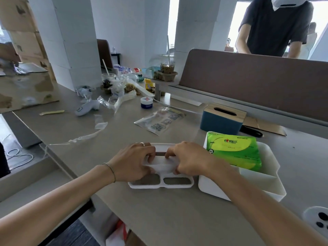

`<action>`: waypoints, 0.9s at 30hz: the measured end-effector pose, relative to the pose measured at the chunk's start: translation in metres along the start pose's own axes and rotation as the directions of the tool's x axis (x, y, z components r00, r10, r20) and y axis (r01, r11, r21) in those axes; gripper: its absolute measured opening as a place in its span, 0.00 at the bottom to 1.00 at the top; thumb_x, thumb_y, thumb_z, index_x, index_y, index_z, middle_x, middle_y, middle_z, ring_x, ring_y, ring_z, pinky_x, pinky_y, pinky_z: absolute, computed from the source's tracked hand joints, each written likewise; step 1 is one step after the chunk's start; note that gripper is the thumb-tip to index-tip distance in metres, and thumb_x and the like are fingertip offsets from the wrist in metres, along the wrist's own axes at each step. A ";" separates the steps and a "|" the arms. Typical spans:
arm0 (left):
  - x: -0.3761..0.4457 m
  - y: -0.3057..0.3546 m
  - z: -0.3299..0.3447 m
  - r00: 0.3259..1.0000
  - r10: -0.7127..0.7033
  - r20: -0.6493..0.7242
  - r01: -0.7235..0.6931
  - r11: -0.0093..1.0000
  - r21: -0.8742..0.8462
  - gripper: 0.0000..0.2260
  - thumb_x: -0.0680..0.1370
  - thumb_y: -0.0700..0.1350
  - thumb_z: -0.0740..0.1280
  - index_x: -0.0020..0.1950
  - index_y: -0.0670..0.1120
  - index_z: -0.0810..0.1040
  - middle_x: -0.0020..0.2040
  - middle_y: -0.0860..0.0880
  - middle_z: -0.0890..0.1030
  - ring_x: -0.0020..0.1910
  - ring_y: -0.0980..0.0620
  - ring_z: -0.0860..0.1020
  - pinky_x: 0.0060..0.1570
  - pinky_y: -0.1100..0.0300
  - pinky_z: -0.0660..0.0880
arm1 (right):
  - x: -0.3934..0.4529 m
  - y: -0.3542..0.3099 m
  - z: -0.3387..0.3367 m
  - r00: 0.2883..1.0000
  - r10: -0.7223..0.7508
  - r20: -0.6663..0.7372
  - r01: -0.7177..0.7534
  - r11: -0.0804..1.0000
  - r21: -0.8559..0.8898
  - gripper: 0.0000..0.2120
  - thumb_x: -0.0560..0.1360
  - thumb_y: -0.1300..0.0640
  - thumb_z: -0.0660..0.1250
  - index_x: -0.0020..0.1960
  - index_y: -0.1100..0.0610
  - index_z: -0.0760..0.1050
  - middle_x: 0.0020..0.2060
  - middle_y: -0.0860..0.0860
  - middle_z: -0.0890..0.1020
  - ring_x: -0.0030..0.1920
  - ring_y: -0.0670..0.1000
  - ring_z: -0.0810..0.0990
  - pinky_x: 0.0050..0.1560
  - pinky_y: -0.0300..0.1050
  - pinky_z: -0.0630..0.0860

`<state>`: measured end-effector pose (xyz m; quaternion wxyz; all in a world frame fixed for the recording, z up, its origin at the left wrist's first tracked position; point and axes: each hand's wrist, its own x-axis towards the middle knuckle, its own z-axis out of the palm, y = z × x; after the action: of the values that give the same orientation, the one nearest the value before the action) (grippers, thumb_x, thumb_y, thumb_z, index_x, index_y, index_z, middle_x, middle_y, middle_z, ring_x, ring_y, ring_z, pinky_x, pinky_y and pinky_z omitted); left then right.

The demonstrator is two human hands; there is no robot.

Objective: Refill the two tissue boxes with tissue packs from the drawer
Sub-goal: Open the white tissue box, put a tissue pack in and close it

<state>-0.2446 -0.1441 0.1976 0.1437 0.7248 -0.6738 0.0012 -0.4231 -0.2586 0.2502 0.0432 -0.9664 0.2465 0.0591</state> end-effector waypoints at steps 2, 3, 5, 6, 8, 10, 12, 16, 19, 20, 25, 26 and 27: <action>-0.001 -0.004 -0.007 0.998 0.005 -0.059 -0.007 1.000 -0.027 0.15 0.68 0.57 0.73 0.42 0.55 0.68 0.43 0.57 0.75 0.41 0.52 0.73 0.43 0.51 0.74 | -0.001 0.000 -0.004 1.000 -0.011 -0.028 0.012 0.999 0.030 0.27 0.73 0.49 0.75 0.70 0.45 0.72 0.67 0.52 0.77 0.65 0.54 0.75 0.63 0.49 0.71; -0.001 -0.006 -0.012 0.996 -0.001 -0.085 -0.003 0.999 -0.044 0.15 0.68 0.57 0.73 0.42 0.55 0.68 0.43 0.57 0.76 0.41 0.51 0.74 0.44 0.51 0.74 | -0.002 0.000 -0.008 0.999 -0.021 -0.049 0.023 0.999 0.045 0.27 0.73 0.48 0.74 0.71 0.45 0.72 0.67 0.52 0.77 0.65 0.54 0.75 0.63 0.49 0.71; 0.001 -0.008 -0.023 0.991 -0.018 -0.135 0.007 0.997 -0.083 0.15 0.68 0.59 0.73 0.43 0.55 0.70 0.44 0.57 0.77 0.43 0.52 0.75 0.46 0.51 0.75 | -0.005 0.000 -0.017 0.994 -0.042 -0.104 0.048 0.997 0.057 0.28 0.73 0.42 0.73 0.71 0.44 0.71 0.67 0.51 0.76 0.65 0.53 0.73 0.62 0.49 0.70; 0.003 -0.009 -0.028 0.986 -0.023 -0.162 0.006 0.995 -0.101 0.15 0.68 0.60 0.73 0.44 0.56 0.70 0.45 0.57 0.77 0.44 0.52 0.75 0.47 0.51 0.75 | -0.007 0.001 -0.022 0.989 -0.050 -0.138 0.058 0.997 0.057 0.29 0.72 0.40 0.73 0.71 0.43 0.71 0.67 0.51 0.76 0.65 0.52 0.73 0.62 0.49 0.70; 0.008 -0.007 -0.037 0.979 -0.025 -0.205 -0.003 0.991 -0.134 0.15 0.69 0.59 0.75 0.45 0.56 0.71 0.47 0.57 0.79 0.45 0.52 0.76 0.49 0.50 0.76 | -0.013 0.006 -0.032 0.978 -0.052 -0.204 0.064 0.997 0.051 0.30 0.70 0.37 0.73 0.70 0.42 0.72 0.67 0.50 0.77 0.65 0.52 0.73 0.62 0.51 0.70; 0.017 -0.001 -0.045 0.973 -0.012 -0.229 -0.025 0.987 -0.160 0.15 0.70 0.57 0.76 0.46 0.56 0.72 0.49 0.57 0.80 0.47 0.52 0.77 0.51 0.50 0.76 | -0.021 0.014 -0.040 0.967 -0.033 -0.251 0.046 0.998 0.047 0.29 0.71 0.41 0.74 0.69 0.41 0.72 0.66 0.50 0.77 0.64 0.52 0.73 0.64 0.51 0.71; 0.027 0.012 -0.051 0.971 0.014 -0.240 -0.057 0.983 -0.172 0.15 0.70 0.57 0.77 0.47 0.56 0.73 0.50 0.57 0.81 0.48 0.53 0.78 0.52 0.51 0.76 | -0.032 0.026 -0.047 0.958 0.007 -0.285 0.012 0.998 0.066 0.27 0.71 0.44 0.75 0.69 0.41 0.73 0.65 0.50 0.77 0.63 0.53 0.74 0.64 0.52 0.72; 0.054 0.050 -0.054 0.963 0.092 -0.252 -0.144 0.970 -0.197 0.15 0.70 0.53 0.78 0.51 0.56 0.76 0.49 0.57 0.81 0.47 0.55 0.77 0.52 0.51 0.76 | -0.063 0.056 -0.052 0.938 0.088 -0.335 -0.061 0.994 0.091 0.27 0.71 0.45 0.76 0.68 0.42 0.74 0.64 0.48 0.78 0.62 0.51 0.74 0.60 0.49 0.71; 0.075 0.081 -0.048 0.955 0.172 -0.243 -0.223 0.953 -0.204 0.14 0.71 0.53 0.78 0.53 0.57 0.77 0.50 0.60 0.80 0.50 0.56 0.77 0.55 0.53 0.75 | -0.087 0.080 -0.052 0.925 0.155 -0.347 -0.129 0.987 0.095 0.27 0.71 0.47 0.75 0.69 0.42 0.74 0.65 0.47 0.78 0.63 0.50 0.74 0.61 0.49 0.72; 0.081 0.091 -0.045 0.953 0.188 -0.237 -0.237 0.951 -0.199 0.14 0.71 0.53 0.78 0.54 0.57 0.78 0.50 0.61 0.80 0.50 0.56 0.77 0.56 0.53 0.74 | -0.095 0.087 -0.051 0.921 0.181 -0.345 -0.153 0.982 0.108 0.27 0.71 0.47 0.75 0.69 0.42 0.74 0.66 0.47 0.78 0.63 0.51 0.74 0.62 0.50 0.72; 0.101 0.128 -0.026 0.949 0.247 -0.194 -0.289 0.929 -0.231 0.15 0.73 0.53 0.76 0.57 0.55 0.79 0.53 0.60 0.82 0.53 0.56 0.78 0.57 0.53 0.75 | -0.126 0.117 -0.042 0.909 0.274 -0.313 -0.236 0.959 0.154 0.28 0.71 0.48 0.76 0.69 0.42 0.73 0.66 0.47 0.77 0.65 0.50 0.73 0.63 0.53 0.73; 0.103 0.133 -0.022 0.948 0.257 -0.186 -0.297 0.926 -0.234 0.14 0.73 0.53 0.76 0.57 0.56 0.79 0.53 0.59 0.82 0.53 0.56 0.78 0.57 0.53 0.75 | -0.131 0.122 -0.039 0.907 0.286 -0.309 -0.248 0.956 0.157 0.28 0.70 0.48 0.76 0.69 0.42 0.74 0.66 0.47 0.77 0.64 0.50 0.73 0.63 0.52 0.73; 0.105 0.137 -0.018 0.946 0.268 -0.181 -0.306 0.923 -0.234 0.14 0.73 0.54 0.76 0.57 0.56 0.79 0.54 0.59 0.82 0.54 0.56 0.78 0.57 0.53 0.75 | -0.135 0.126 -0.037 0.905 0.291 -0.309 -0.253 0.954 0.159 0.28 0.71 0.48 0.76 0.69 0.43 0.74 0.66 0.46 0.77 0.64 0.50 0.73 0.62 0.51 0.73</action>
<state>-0.3650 -0.2495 0.2640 0.2843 0.5908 -0.7549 -0.0129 -0.5978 -0.3095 0.2981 0.0482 -0.9145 0.3857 -0.1118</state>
